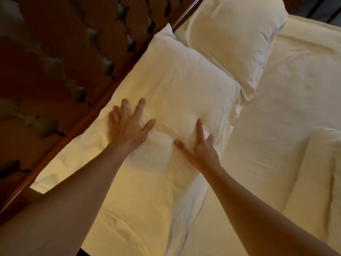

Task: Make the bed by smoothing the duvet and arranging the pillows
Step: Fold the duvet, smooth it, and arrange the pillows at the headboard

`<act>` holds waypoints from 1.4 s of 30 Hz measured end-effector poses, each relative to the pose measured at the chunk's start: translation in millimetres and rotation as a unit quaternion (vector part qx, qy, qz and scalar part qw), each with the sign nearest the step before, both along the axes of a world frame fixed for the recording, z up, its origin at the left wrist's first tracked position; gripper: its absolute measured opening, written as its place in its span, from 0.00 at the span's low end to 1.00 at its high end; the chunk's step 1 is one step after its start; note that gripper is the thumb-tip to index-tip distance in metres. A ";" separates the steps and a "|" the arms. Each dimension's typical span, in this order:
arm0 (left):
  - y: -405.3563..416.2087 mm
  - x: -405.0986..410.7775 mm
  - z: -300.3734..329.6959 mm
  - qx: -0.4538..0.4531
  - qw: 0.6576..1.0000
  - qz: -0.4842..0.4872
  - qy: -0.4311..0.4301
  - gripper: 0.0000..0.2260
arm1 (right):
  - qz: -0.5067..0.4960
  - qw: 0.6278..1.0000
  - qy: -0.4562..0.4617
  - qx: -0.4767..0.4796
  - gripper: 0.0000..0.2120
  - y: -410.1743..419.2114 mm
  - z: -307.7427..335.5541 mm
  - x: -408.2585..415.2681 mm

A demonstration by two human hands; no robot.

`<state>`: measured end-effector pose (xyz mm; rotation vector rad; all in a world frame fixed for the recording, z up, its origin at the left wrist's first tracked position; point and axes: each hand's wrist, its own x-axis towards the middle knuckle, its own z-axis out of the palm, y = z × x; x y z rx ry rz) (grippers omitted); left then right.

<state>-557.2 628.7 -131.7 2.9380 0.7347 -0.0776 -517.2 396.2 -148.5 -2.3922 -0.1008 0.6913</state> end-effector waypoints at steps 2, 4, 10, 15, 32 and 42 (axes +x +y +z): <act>3.3 0.1 -21.4 0.007 1.000 0.002 -0.003 0.34 | -0.016 1.000 0.002 -0.003 0.53 8.1 -18.2 7.3; 5.2 5.7 -36.4 0.032 0.999 -0.002 -0.004 0.34 | -0.036 0.999 -0.018 -0.009 0.54 15.4 -32.9 11.7; 17.5 22.7 -67.7 0.047 0.999 0.001 -0.010 0.34 | -0.067 0.996 -0.046 -0.048 0.52 30.3 -56.5 20.9; 25.4 41.0 -85.9 0.049 0.999 0.002 -0.002 0.35 | -0.070 0.996 -0.043 -0.043 0.51 37.6 -70.6 33.9; 22.6 37.0 -40.9 -0.028 1.000 -0.012 0.001 0.35 | -0.043 0.996 -0.065 0.038 0.46 14.7 -48.3 37.3; -19.9 -23.2 73.8 -0.101 0.993 -0.029 -0.050 0.27 | -0.066 0.981 -0.140 0.114 0.38 -44.0 48.3 -12.3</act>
